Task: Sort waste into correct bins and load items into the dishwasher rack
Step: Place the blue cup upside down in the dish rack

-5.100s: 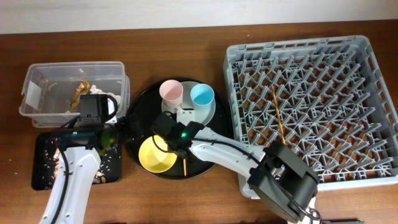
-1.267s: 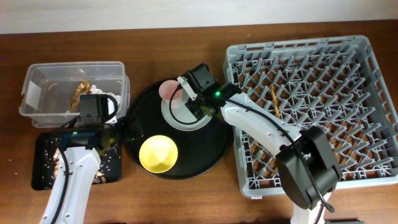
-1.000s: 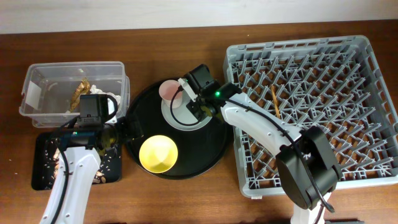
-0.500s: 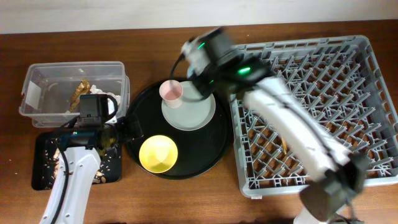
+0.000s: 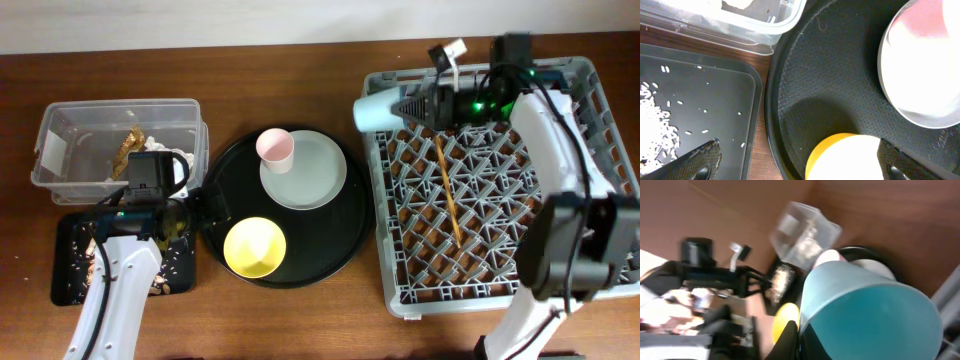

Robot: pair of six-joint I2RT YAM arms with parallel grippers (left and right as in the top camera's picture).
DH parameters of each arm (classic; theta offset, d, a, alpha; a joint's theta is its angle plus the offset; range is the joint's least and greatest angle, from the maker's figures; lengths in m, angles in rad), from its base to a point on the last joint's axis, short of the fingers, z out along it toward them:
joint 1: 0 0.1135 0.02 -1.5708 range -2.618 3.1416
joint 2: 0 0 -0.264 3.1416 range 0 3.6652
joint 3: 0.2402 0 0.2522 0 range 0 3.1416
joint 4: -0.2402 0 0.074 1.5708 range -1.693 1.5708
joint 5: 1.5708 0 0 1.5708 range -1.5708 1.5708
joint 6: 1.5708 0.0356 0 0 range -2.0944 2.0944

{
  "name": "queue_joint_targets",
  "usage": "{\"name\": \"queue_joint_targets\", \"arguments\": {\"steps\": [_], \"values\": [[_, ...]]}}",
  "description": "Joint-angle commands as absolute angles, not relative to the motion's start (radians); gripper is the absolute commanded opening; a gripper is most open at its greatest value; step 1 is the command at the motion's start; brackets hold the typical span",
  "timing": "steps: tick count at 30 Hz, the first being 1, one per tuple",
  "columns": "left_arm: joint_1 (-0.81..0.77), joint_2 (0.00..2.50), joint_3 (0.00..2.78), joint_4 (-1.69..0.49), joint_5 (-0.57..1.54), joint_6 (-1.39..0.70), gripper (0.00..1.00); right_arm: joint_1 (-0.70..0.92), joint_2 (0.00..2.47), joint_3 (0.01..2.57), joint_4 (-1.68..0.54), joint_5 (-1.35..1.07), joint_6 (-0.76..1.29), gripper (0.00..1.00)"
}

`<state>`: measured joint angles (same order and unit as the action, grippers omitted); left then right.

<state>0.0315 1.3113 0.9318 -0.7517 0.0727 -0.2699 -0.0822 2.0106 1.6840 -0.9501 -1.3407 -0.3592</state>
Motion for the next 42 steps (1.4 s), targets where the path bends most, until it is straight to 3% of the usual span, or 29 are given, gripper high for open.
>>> {"name": "queue_joint_targets", "arguments": {"steps": [1,7,16,20,32,35,42], "values": [[0.036,1.311,0.946,-0.750,0.083,-0.269,0.99,-0.093,2.097,1.674,-0.934,-1.552,-0.442,0.04],[0.036,1.311,0.946,-0.750,0.083,-0.269,0.99,-0.097,2.202,1.673,-0.910,-1.546,-0.441,0.04],[0.036,1.311,0.946,-0.750,0.083,-0.269,0.99,-0.152,2.219,1.669,-1.099,-1.232,-0.443,0.04],[0.036,1.311,0.946,-0.750,0.083,-0.269,0.99,-0.166,2.219,1.669,-1.192,-1.209,-0.549,0.08],[0.036,1.311,0.946,-0.750,0.083,-0.269,0.99,-0.270,2.146,1.706,-1.301,-1.113,-0.542,0.22],[0.036,1.311,0.946,-0.750,0.083,-0.269,0.99,-0.289,2.114,1.736,-1.324,-1.066,-0.505,0.33],[0.036,1.311,0.946,-0.750,0.083,-0.269,0.99,-0.227,1.985,1.832,-1.320,-0.919,-0.375,0.34]]}}
